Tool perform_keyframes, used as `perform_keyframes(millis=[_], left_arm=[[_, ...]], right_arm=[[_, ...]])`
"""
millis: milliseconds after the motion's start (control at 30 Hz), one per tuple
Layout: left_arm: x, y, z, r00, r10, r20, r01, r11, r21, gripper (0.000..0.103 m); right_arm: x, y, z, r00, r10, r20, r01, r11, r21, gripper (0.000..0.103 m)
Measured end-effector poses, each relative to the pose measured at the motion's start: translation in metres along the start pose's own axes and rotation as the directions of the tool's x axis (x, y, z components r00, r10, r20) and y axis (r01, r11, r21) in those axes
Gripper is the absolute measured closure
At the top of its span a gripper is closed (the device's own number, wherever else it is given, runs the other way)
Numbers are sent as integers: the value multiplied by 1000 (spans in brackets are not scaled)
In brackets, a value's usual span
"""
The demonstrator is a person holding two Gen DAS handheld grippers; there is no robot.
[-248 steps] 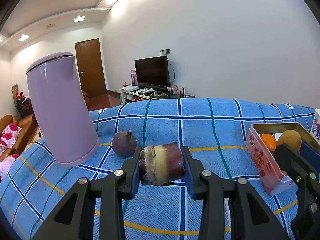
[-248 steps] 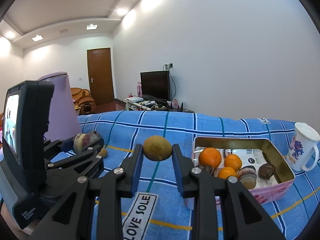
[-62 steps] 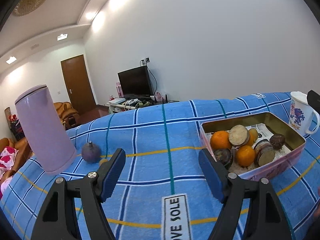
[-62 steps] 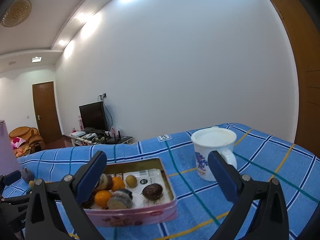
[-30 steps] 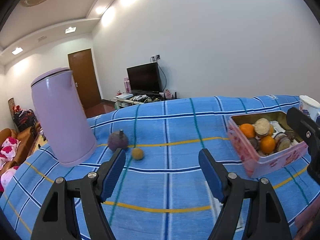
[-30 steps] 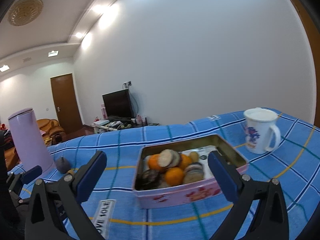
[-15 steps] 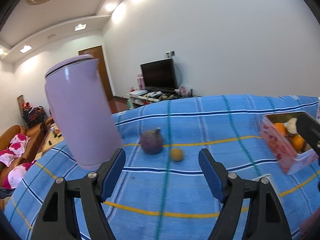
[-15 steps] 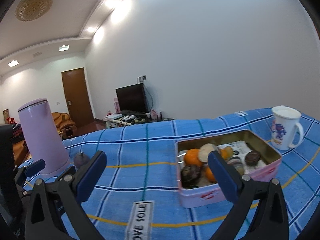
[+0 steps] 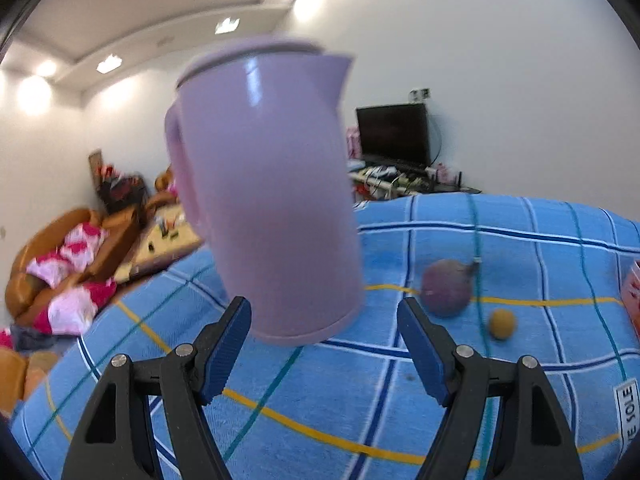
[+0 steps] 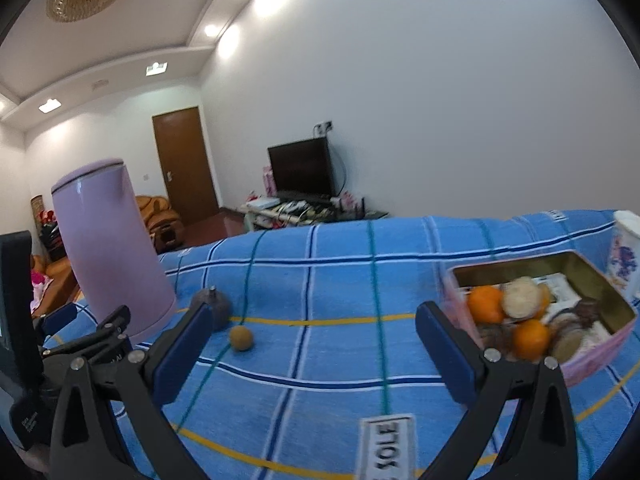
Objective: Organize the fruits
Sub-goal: 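Move both open tools toward the purple fruit and small yellow fruit beside the kettle, then close right tool on the small yellow fruit while left tool closes on the purple fruit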
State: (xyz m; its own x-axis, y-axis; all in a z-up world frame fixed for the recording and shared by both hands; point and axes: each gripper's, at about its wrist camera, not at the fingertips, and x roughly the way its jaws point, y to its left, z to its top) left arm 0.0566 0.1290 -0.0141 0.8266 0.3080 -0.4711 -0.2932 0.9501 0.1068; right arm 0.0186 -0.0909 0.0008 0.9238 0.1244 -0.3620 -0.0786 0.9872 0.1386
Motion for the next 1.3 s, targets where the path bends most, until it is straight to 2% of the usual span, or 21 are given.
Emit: perform_keyframes(millis=[167, 267, 433, 467, 500, 667, 733, 800, 900, 933, 1000, 1100, 1200, 1300], left_arm=[[19, 16, -1, 997, -3, -82, -3, 997, -75, 26], [26, 19, -1, 993, -29, -113, 19, 996, -88, 26], [30, 15, -2, 989, -41, -140, 33, 997, -63, 26], [30, 14, -2, 989, -41, -142, 33, 998, -58, 26], [30, 13, -1, 989, -42, -143, 34, 998, -58, 26], [30, 13, 0, 989, -47, -142, 40, 998, -53, 26], [28, 11, 0, 989, -47, -138, 41, 998, -46, 26], [27, 10, 0, 990, -50, -131, 45, 998, -39, 26], [24, 9, 0, 991, -63, -115, 60, 998, -32, 26], [23, 8, 1, 992, -68, -110, 65, 997, -30, 26], [21, 7, 0, 992, -81, -99, 79, 997, -23, 26], [17, 5, 0, 989, -124, -81, 123, 992, -14, 26], [15, 5, 1, 987, -144, -74, 143, 989, -19, 26], [9, 1, 0, 981, -183, -64, 182, 983, -23, 26]], right_arm=[[39, 17, 2, 991, 57, -117, -60, 998, -25, 1], [69, 28, 2, 971, 82, -223, -92, 995, -32, 18], [116, 49, -3, 915, 118, -385, -149, 988, -51, 34], [122, 52, -3, 907, 119, -404, -156, 986, -61, 46], [130, 58, -5, 894, 124, -431, -171, 983, -72, 52], [148, 72, -15, 855, 86, -512, -173, 977, -124, 55], [148, 76, -17, 857, 57, -511, -165, 972, -167, 63], [146, 76, -19, 858, 64, -509, -174, 970, -171, 74], [141, 71, -18, 863, 71, -500, -171, 973, -157, 75], [137, 67, -16, 872, 77, -484, -167, 975, -146, 75], [117, 60, -10, 910, 93, -405, -162, 977, -138, 75], [83, 45, -1, 961, 75, -267, -122, 979, -164, 75], [60, 27, 1, 984, 48, -170, -75, 986, -152, 75], [48, 10, 4, 993, 36, -111, -47, 994, -102, 75]])
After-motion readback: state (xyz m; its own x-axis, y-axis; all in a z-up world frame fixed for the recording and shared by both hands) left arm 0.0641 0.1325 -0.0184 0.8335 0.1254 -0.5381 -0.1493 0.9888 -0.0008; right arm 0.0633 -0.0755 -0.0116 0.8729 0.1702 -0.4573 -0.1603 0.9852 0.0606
